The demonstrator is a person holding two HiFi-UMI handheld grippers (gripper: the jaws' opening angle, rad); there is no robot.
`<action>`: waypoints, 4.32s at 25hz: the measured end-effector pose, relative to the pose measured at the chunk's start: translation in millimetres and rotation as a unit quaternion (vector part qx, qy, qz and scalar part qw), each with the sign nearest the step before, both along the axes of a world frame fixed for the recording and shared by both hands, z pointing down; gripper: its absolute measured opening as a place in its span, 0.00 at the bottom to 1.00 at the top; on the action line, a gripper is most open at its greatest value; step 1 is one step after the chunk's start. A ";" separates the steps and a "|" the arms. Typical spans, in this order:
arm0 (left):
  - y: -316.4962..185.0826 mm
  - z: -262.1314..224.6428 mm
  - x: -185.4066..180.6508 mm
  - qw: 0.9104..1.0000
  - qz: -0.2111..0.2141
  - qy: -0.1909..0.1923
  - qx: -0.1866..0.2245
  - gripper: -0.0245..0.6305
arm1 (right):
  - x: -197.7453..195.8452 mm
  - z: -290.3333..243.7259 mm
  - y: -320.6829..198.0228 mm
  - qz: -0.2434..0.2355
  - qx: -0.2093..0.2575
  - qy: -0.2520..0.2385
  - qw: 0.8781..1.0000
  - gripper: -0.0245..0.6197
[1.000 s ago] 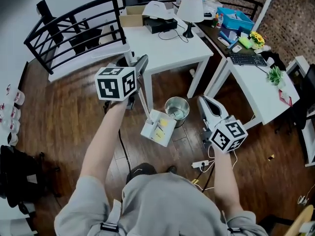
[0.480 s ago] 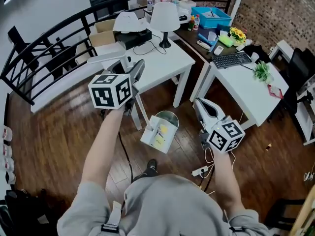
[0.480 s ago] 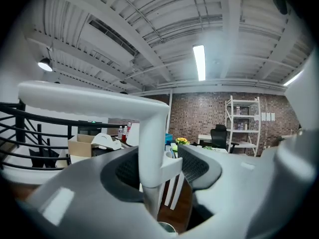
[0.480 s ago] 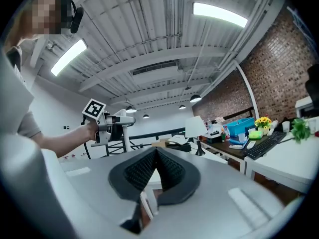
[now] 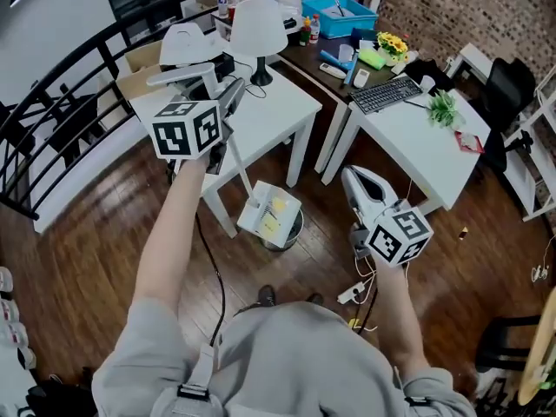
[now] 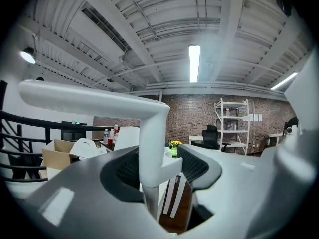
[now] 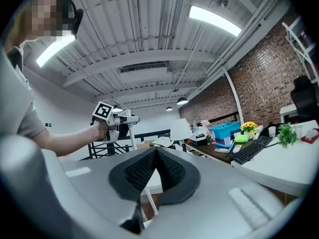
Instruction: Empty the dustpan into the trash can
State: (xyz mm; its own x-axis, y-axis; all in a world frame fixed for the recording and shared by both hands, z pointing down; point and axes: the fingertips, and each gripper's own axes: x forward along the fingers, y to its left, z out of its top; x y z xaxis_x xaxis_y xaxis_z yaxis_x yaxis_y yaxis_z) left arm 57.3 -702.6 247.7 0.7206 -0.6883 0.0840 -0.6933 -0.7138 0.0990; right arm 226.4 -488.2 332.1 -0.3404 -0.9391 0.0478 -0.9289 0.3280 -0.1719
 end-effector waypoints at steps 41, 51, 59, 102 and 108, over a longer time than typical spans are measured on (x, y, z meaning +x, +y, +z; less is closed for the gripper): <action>264.4 102.2 159.5 0.944 0.183 -0.194 0.195 0.34 | 84.4 46.0 138.8 0.020 -0.016 -0.058 0.998 0.04; 347.0 136.7 170.7 0.938 0.178 -0.241 0.177 0.32 | 96.7 35.8 226.4 -0.022 -0.013 -0.054 0.998 0.04; 356.3 140.3 145.8 0.948 0.157 -0.221 0.165 0.32 | 76.2 27.4 250.9 -0.021 -0.011 -0.045 0.999 0.04; 372.6 204.9 -59.9 0.999 0.006 0.046 0.001 0.19 | -80.1 65.2 223.6 -0.093 -0.062 -0.024 0.994 0.04; 346.6 234.1 -57.5 0.998 0.001 0.061 -0.016 0.23 | -84.7 75.7 217.6 -0.086 -0.081 -0.019 0.993 0.04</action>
State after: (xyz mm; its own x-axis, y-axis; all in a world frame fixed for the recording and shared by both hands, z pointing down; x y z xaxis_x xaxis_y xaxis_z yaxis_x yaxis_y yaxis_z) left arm -0.1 -356.0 481.8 0.7278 -0.6855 0.0175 -0.6734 -0.7097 0.2067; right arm 141.7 -270.7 407.8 -0.4990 -0.8480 0.1787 -0.8538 0.4458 -0.2689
